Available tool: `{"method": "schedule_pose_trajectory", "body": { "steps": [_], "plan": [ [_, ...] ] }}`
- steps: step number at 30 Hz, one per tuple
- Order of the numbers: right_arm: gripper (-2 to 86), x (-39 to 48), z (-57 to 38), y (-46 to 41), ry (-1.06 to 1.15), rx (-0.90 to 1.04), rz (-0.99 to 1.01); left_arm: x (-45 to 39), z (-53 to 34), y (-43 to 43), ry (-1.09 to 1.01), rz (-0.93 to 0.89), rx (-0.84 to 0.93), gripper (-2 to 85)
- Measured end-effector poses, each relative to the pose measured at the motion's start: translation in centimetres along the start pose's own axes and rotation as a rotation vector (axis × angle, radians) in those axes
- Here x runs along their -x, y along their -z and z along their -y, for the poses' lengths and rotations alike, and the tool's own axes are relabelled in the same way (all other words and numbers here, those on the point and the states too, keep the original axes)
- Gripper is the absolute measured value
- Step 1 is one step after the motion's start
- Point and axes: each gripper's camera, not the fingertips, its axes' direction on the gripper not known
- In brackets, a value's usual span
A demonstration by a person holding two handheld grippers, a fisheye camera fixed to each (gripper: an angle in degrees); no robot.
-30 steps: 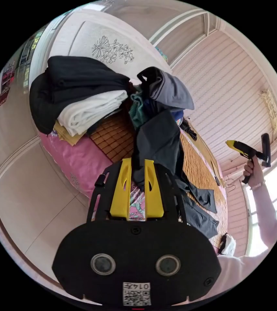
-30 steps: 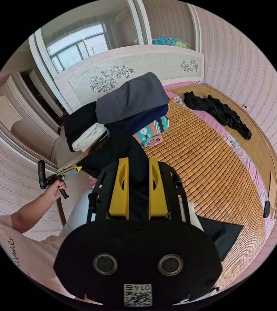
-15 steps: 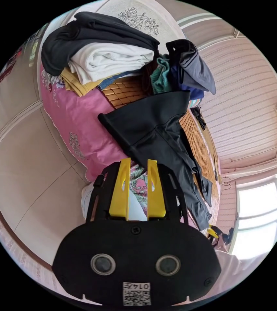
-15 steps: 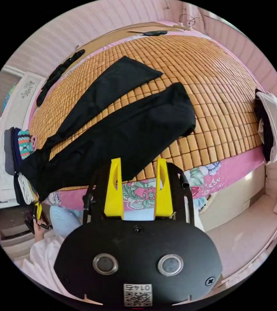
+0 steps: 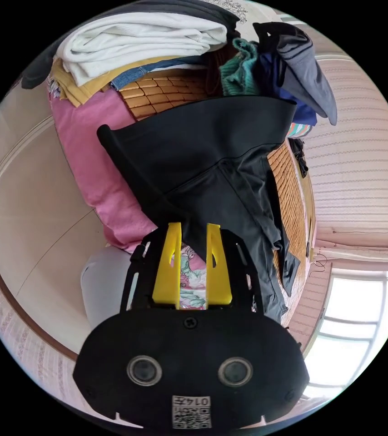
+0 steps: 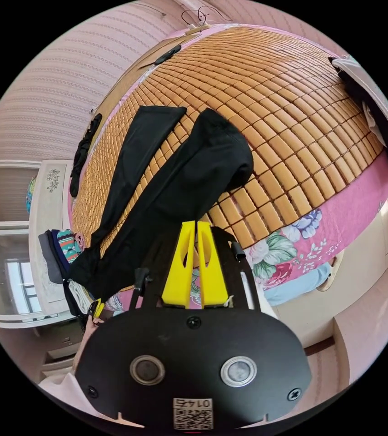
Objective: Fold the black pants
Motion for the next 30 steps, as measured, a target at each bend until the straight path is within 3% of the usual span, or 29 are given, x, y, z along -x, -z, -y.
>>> {"method": "schedule_pose_trajectory", "body": {
  "steps": [6, 9, 13, 16, 24, 26, 30],
  "plan": [
    [0.2, -0.2, -0.5, 8.8, 0.152, -0.131, -0.108, -1.4, 0.7, 0.3, -0.087, 0.056, 0.050, -0.9],
    [1.5, -2.5, -1.1, 11.3, 0.077, -0.213, -0.193, -1.5, 0.4, 1.0, -0.108, 0.075, 0.026, -1.0],
    [7.9, -6.8, -0.7, 11.1, -0.034, -0.132, -0.152, -0.6, 0.2, 2.1, -0.080, 0.043, 0.030, -1.0],
    [10.9, -8.4, -0.7, 10.5, -0.066, -0.117, -0.237, -0.2, 0.1, 2.9, -0.070, 0.023, 0.035, -1.0],
    [0.9, -10.2, 0.5, 13.3, -0.087, -0.112, -0.017, -1.0, -0.8, 4.4, -0.109, 0.050, 0.027, -1.0],
    [0.4, -8.7, 0.5, 17.1, -0.029, -0.203, 0.010, -1.2, -0.8, 4.9, -0.113, 0.029, 0.021, -1.0],
    [1.0, -5.6, 0.2, 22.3, 0.099, -0.382, -0.135, -2.2, -0.5, 5.7, -0.170, 0.070, 0.017, -1.0]
  ]
}}
